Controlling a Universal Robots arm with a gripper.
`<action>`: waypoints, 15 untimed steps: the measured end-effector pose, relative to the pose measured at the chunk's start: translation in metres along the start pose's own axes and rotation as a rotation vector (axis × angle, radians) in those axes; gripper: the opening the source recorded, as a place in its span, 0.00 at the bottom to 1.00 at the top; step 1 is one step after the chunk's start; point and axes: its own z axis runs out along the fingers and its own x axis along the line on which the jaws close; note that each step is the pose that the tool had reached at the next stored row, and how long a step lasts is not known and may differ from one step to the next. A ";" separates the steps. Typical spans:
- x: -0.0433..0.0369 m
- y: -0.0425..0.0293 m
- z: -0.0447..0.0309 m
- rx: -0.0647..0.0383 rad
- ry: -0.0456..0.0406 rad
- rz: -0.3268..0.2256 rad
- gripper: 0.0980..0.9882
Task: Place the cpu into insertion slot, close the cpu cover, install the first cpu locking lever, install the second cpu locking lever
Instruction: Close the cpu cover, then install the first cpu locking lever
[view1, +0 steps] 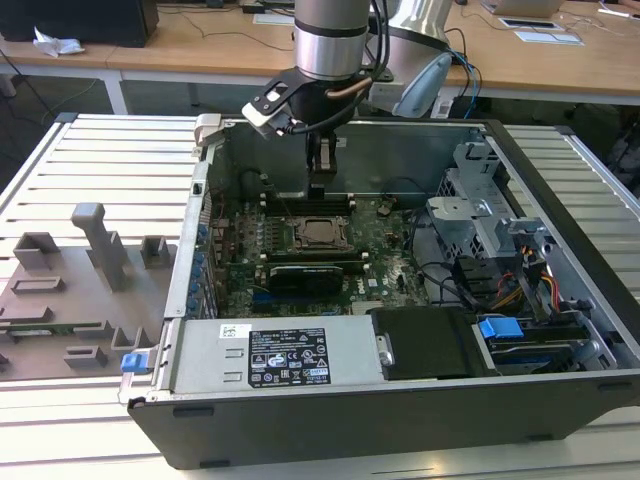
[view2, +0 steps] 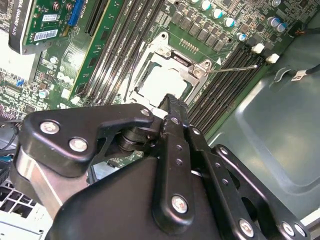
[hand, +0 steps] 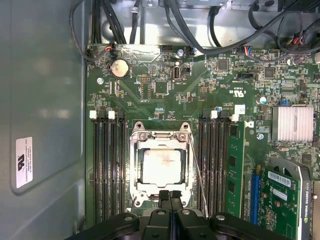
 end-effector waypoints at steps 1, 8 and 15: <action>0.0000 0.0000 -0.0001 0.000 -0.0001 0.000 0.01; 0.0000 0.0000 -0.0002 0.000 -0.0002 -0.013 0.01; 0.0000 0.0000 -0.0002 -0.004 -0.0010 -0.121 0.01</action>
